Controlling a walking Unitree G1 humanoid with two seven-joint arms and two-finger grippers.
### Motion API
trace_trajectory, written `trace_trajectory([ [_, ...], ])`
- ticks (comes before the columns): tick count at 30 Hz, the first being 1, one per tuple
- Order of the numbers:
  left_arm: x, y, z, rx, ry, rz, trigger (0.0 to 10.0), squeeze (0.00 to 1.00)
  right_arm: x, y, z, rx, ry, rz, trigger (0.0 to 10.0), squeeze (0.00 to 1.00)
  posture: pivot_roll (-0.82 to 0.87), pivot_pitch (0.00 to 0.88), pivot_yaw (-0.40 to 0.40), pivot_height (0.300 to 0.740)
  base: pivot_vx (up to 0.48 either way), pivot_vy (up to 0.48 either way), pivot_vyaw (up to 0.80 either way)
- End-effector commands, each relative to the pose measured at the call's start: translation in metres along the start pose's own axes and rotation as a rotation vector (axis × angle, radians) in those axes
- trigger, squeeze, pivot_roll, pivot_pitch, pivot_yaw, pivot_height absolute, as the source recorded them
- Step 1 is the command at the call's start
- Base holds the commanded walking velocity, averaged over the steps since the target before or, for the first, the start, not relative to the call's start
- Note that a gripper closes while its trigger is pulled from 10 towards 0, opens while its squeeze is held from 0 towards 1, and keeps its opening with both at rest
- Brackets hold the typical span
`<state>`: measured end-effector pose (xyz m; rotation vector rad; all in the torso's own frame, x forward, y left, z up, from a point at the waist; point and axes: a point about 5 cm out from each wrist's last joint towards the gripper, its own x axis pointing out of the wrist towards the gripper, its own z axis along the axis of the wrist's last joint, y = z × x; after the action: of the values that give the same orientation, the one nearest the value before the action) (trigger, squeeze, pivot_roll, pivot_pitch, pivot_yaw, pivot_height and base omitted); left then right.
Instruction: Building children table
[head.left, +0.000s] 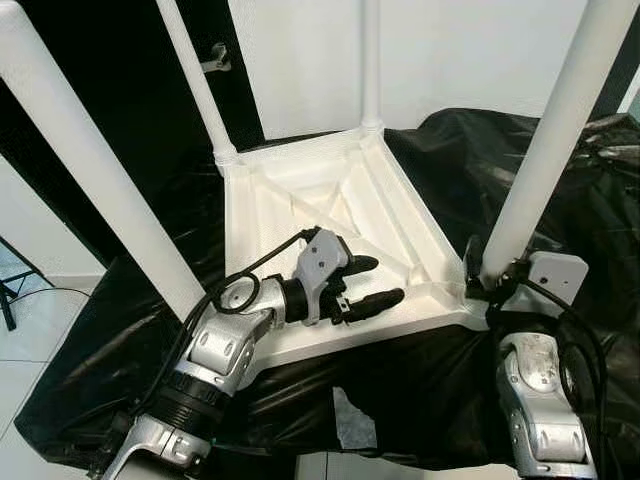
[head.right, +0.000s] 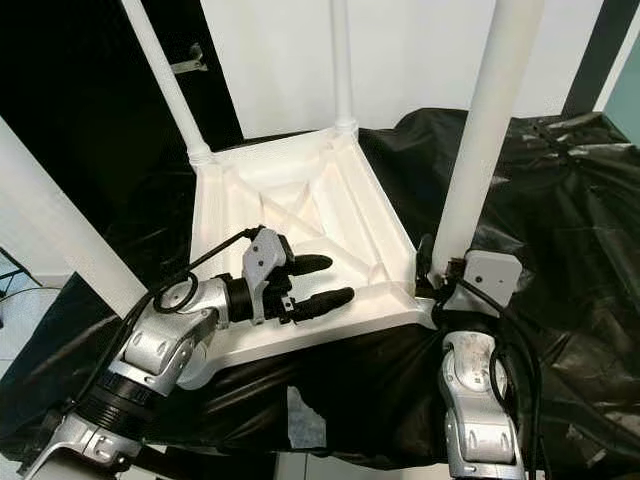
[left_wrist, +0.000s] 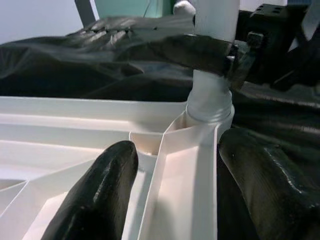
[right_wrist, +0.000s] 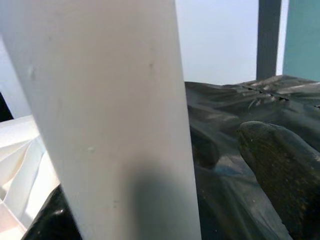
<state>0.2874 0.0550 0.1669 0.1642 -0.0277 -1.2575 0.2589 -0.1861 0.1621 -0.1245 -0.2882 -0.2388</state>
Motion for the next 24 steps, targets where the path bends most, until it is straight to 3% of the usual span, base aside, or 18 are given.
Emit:
trace_trajectory([
  [1,-0.004,0.0,-0.001,-0.005,0.007,-0.004,10.0,0.0,0.002,0.004,0.004,0.009,-0.028,0.02,10.0,0.0,-0.09,0.0,0.086,0.74,0.0,0.0,0.0],
  [6,-0.015,-0.01,0.001,-0.055,-0.02,0.027,10.0,0.0,0.003,0.025,0.012,0.05,-0.07,0.141,10.0,0.0,-0.05,0.0,0.048,0.74,0.0,0.0,0.0],
  [11,-0.034,-0.028,-0.005,-0.153,-0.026,0.054,10.0,0.0,-0.004,0.029,0.013,0.057,-0.08,0.168,10.0,0.0,-0.01,0.0,0.008,0.74,0.0,0.0,0.0],
  [14,-0.057,-0.047,-0.012,-0.217,-0.002,0.076,10.0,0.0,-0.013,0.019,0.019,0.021,-0.131,0.115,10.0,0.0,0.02,0.0,-0.02,0.74,0.0,0.0,0.0],
  [17,-0.064,-0.051,-0.012,-0.218,0.004,0.081,10.0,0.0,-0.016,0.015,0.021,0.003,-0.149,0.1,10.0,0.0,0.02,0.0,-0.022,0.74,0.0,0.0,0.0],
  [21,-0.092,-0.062,-0.006,-0.178,0.019,0.102,10.0,0.0,-0.029,0.001,0.021,-0.021,-0.15,0.072,10.0,0.0,0.04,0.0,-0.028,0.74,0.0,0.0,0.0],
  [22,-0.092,-0.062,-0.006,-0.178,0.019,0.102,10.0,0.0,-0.029,0.001,0.021,-0.021,-0.15,0.072,10.0,0.0,0.04,0.0,-0.028,0.74,0.0,0.0,0.0],
  [24,-0.106,-0.064,-0.004,-0.169,0.045,0.101,10.0,0.0,-0.037,0.001,0.018,-0.034,-0.134,0.107,10.0,0.0,0.03,0.0,-0.023,0.74,0.0,0.0,0.0],
])
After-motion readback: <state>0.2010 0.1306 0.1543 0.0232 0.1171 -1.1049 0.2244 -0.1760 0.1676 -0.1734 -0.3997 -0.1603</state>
